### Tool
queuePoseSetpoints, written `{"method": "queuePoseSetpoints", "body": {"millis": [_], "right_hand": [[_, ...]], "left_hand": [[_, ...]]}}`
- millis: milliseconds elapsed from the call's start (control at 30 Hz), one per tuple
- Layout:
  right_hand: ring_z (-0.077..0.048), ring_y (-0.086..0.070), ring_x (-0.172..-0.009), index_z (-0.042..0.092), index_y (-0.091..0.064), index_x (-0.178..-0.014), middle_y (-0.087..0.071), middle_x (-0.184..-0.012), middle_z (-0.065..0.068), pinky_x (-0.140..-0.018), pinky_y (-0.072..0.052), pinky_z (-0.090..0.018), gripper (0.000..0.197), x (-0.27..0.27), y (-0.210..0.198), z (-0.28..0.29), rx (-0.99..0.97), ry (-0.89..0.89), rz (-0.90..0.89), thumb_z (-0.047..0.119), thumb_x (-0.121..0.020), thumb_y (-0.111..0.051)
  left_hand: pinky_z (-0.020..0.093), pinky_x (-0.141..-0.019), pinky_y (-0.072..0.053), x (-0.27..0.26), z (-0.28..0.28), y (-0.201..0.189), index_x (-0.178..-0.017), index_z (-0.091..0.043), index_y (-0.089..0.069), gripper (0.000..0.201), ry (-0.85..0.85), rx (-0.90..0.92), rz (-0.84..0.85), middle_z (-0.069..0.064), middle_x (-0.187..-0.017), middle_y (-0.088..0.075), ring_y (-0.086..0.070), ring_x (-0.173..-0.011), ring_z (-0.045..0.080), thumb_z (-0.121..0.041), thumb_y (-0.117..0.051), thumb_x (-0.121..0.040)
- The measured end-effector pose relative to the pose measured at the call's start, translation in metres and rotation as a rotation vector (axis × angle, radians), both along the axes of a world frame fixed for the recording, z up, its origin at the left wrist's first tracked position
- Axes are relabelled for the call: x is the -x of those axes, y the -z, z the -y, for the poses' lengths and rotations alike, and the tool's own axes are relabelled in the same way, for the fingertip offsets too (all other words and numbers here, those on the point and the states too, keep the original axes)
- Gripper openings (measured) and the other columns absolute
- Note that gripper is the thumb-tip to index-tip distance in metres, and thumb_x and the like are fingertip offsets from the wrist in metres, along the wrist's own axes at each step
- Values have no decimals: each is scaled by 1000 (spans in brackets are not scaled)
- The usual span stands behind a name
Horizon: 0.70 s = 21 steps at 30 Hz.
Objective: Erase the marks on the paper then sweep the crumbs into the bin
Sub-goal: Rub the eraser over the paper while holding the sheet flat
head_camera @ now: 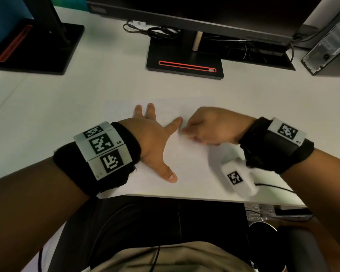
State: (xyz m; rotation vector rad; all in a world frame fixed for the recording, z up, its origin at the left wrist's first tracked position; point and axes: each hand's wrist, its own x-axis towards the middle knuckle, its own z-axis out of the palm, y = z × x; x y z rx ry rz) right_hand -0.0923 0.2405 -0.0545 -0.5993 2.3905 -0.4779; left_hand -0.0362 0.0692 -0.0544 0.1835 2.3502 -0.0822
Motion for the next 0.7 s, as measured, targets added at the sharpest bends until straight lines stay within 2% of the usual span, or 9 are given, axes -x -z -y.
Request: {"method": "queuePoseSetpoints", "body": {"millis": [67, 167, 233, 300, 367, 433, 533, 633, 700], "right_hand": [[-20, -44, -51, 10, -62, -66, -54, -59, -8, -54, -41, -28, 45, 7, -4, -1, -3, 38, -59, 37, -100, -52], [-19, -44, -51, 10, -61, -66, -53, -57, -4, -55, -43, -31, 45, -4, 2, 5, -3, -65, -10, 38, -100, -51], [-19, -43, -49, 2, -61, -70, -52, -56, -4, -52, -42, -28, 47, -6, 4, 5, -8, -56, 29, 38, -100, -54], [-20, -44, -49, -3, -61, -72, -53, -57, -7, -53, -42, -27, 49, 4, 2, 1, -7, 10, -29, 37, -100, -54], [-20, -44, -51, -3, -61, -71, -54, -58, -7, -57, -43, -30, 48, 6, 0, 2, -6, 11, -92, 35, -100, -52], [-19, -44, -54, 1, -59, -68, -53, -60, -5, -60, -42, -33, 47, -1, 3, 7, -9, -69, -91, 35, -100, -52], [-18, -47, -52, 2, -63, -72, -57, -60, -5, -57, -44, -30, 49, -2, 4, 7, -26, -76, -37, 39, -101, -52], [-19, -47, -54, -3, -65, -76, -58, -63, -9, -58, -43, -29, 50, 9, 0, 4, -20, -7, -104, 37, -102, -51], [-19, -47, -57, 2, -61, -70, -56, -63, -6, -62, -43, -33, 48, 2, 1, 9, -22, -86, -105, 36, -102, -51]], "left_hand": [[66, -117, -20, -1, 0, -1, -143, -48, 37, 147, -2, -1, 1, 22, -155, 39, 28, -144, 50, -88, -70, -51], [65, -117, -20, 0, 1, 1, -143, -45, 39, 151, -4, -7, -7, 23, -155, 38, 28, -144, 50, -88, -71, -50], [65, -117, -22, 0, 2, 3, -143, -40, 41, 155, -7, -8, -15, 22, -156, 38, 27, -145, 49, -88, -72, -48], [65, -117, -22, 0, 3, 3, -144, -36, 41, 159, -16, -12, -14, 19, -156, 38, 26, -146, 47, -88, -73, -47], [65, -117, -21, -1, 4, 3, -146, -30, 39, 161, -22, -14, -13, 17, -157, 38, 26, -146, 45, -88, -72, -46], [63, -118, -21, -1, 5, 4, -148, -25, 37, 164, -22, -5, -18, 16, -158, 37, 25, -147, 44, -90, -71, -44], [61, -118, -22, -1, 4, 3, -150, -19, 34, 165, -17, 12, -25, 15, -159, 36, 23, -148, 42, -91, -69, -44], [61, -117, -22, -2, 4, -1, -151, -16, 32, 164, -8, 25, -31, 15, -159, 35, 22, -149, 42, -92, -67, -46], [60, -116, -22, -2, 5, 0, -152, -16, 32, 164, -5, 24, -33, 15, -159, 35, 22, -149, 42, -92, -67, -46]]}}
